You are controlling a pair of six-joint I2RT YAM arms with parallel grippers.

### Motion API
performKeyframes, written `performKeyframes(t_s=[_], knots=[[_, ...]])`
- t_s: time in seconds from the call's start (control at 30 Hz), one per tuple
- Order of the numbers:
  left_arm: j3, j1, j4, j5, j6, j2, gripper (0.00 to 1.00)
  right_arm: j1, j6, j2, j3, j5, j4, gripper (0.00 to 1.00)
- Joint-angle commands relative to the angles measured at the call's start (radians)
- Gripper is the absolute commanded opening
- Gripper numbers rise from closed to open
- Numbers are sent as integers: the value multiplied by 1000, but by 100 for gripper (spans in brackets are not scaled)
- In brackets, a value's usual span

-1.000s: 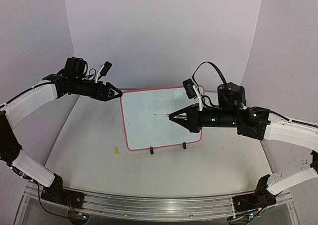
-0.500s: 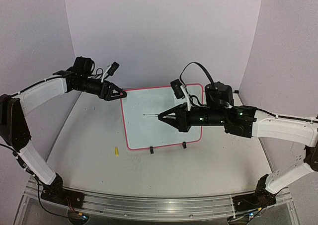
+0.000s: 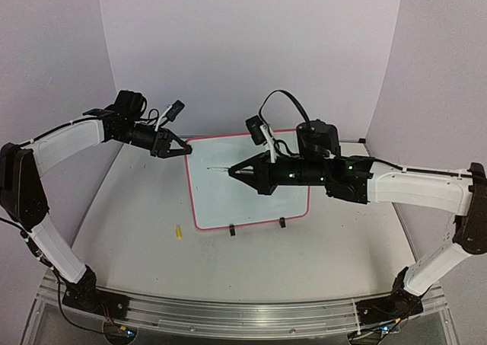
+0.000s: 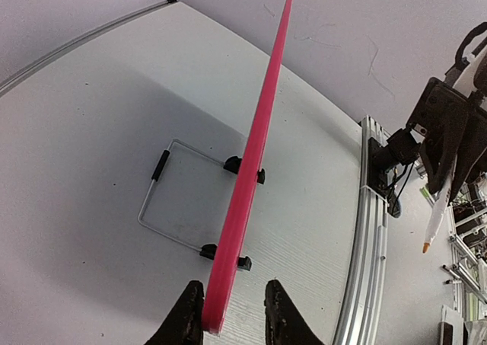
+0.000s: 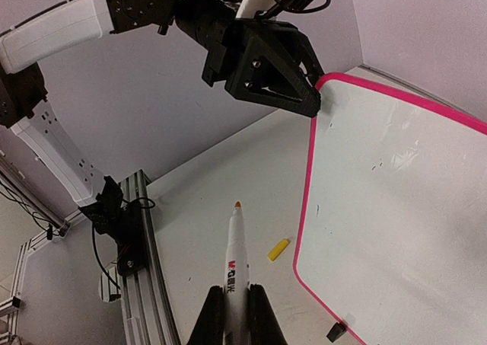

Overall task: Write a sentence on the whiteboard
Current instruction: Hold the whiteboard at the center of the board.

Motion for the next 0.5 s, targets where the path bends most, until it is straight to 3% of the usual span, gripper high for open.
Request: performKeyframes(t_s=[0.0, 0.23, 0.47], knots=[[51, 10, -66, -15, 58, -34, 20, 7, -26, 53, 84, 48, 51, 0], [34, 12, -57, -5, 75, -43, 2, 6, -55, 134, 166, 42, 50, 0], [13, 11, -63, -13, 107, -59, 0, 2, -84, 220, 241, 29, 52, 0]])
